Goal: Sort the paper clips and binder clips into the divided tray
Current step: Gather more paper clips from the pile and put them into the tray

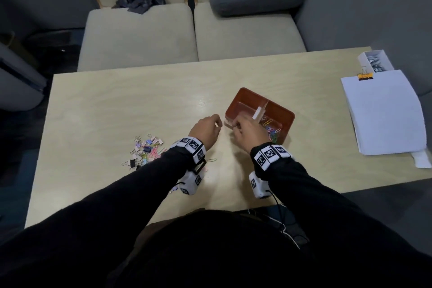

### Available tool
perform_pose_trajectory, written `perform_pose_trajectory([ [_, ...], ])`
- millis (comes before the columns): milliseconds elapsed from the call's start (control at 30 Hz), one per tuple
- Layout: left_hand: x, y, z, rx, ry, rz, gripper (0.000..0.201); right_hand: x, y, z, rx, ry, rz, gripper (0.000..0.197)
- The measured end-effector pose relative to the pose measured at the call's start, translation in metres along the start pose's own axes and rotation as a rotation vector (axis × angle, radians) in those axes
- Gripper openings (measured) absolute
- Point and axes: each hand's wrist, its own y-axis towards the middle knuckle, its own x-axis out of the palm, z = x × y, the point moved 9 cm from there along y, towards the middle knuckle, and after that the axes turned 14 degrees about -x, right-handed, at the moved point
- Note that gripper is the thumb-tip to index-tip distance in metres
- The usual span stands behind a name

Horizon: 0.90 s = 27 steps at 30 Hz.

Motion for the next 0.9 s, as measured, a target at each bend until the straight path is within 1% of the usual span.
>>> perform_pose_trajectory([
  [167,-0.014,-0.013,-0.088,-0.155,0.055,0.024,0.009,0.05,0.016,-0.047,-0.148,-0.038,-0.144,0.01],
  [267,-0.02,-0.024,-0.132,-0.235,0.088,0.021,0.009,0.082,0.024,-0.071,-0.203,-0.026,-0.246,0.012],
  [433,-0.028,-0.039,-0.19,-0.381,0.148,0.038,0.011,0.13,0.03,-0.104,-0.328,-0.052,-0.386,0.016],
  [533,-0.03,-0.044,-0.213,-0.447,0.164,0.059,0.01,0.15,0.034,-0.119,-0.379,-0.07,-0.449,0.021],
  [600,-0.029,-0.045,-0.222,-0.467,0.183,0.054,0.01,0.159,0.038,-0.124,-0.362,-0.088,-0.442,0.023],
  [633,-0.029,-0.045,-0.225,-0.476,0.184,0.053,0.009,0.162,0.041,-0.123,-0.326,-0.101,-0.421,0.024],
  [700,-0.026,-0.043,-0.231,-0.5,0.174,0.043,0.011,0.166,0.046,-0.114,-0.196,-0.119,-0.391,0.03],
  [767,-0.023,-0.041,-0.234,-0.511,0.151,0.036,0.024,0.17,0.048,-0.103,-0.084,-0.123,-0.398,0.036],
  [800,-0.021,-0.039,-0.234,-0.51,0.152,0.034,0.031,0.173,0.048,-0.099,-0.062,-0.132,-0.408,0.037],
  [900,-0.018,-0.035,-0.232,-0.499,0.178,0.051,0.047,0.182,0.047,-0.094,-0.076,-0.176,-0.451,0.035],
])
